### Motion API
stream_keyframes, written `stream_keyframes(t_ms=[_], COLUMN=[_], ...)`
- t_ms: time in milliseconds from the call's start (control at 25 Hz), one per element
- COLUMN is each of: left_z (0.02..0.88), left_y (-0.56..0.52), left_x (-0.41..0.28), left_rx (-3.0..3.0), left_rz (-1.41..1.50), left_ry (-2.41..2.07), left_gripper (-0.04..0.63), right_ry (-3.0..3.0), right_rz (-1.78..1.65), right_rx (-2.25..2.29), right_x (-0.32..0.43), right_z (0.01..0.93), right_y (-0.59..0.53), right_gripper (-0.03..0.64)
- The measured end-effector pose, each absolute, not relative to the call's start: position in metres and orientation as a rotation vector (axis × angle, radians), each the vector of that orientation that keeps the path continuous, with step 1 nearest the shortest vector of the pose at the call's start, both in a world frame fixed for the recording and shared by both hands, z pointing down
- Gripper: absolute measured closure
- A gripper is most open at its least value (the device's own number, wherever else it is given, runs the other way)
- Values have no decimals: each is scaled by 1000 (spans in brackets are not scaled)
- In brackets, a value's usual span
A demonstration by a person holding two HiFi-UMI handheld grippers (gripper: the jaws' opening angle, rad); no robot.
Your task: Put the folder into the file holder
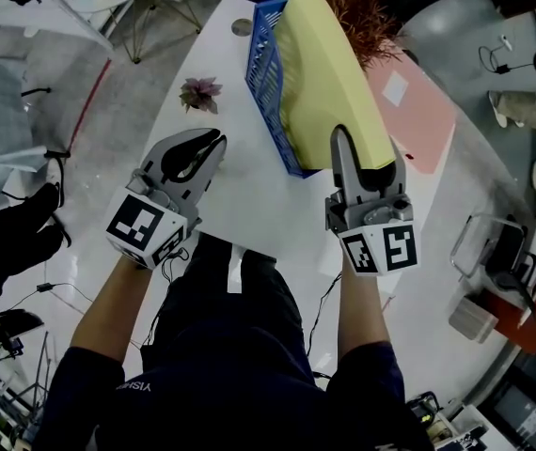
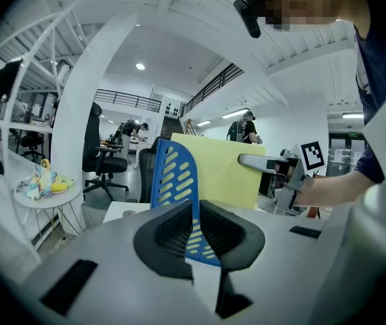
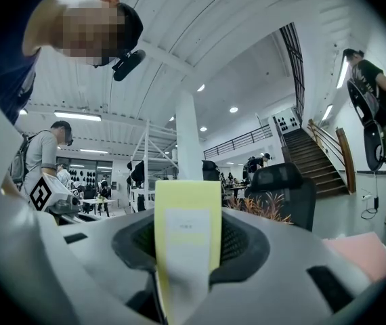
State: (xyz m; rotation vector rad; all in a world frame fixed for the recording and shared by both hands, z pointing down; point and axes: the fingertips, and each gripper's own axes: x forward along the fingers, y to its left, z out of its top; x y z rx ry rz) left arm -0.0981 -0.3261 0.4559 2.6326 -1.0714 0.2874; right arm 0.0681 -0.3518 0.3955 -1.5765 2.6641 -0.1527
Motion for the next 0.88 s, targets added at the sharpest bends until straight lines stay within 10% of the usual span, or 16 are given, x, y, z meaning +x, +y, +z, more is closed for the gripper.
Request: stream_keyframes(t_ms=[880], left_z=[438], left_y=[-311], left_x=[-87], left_rx=[2654], left_rz=[270], left_ry=[-1106], left_gripper=[538], right_ry=[2687], right_rz=[-230], right_rx=[-1560], right_x=[73], right_z=[396], right_y=[-346], right_gripper=[407])
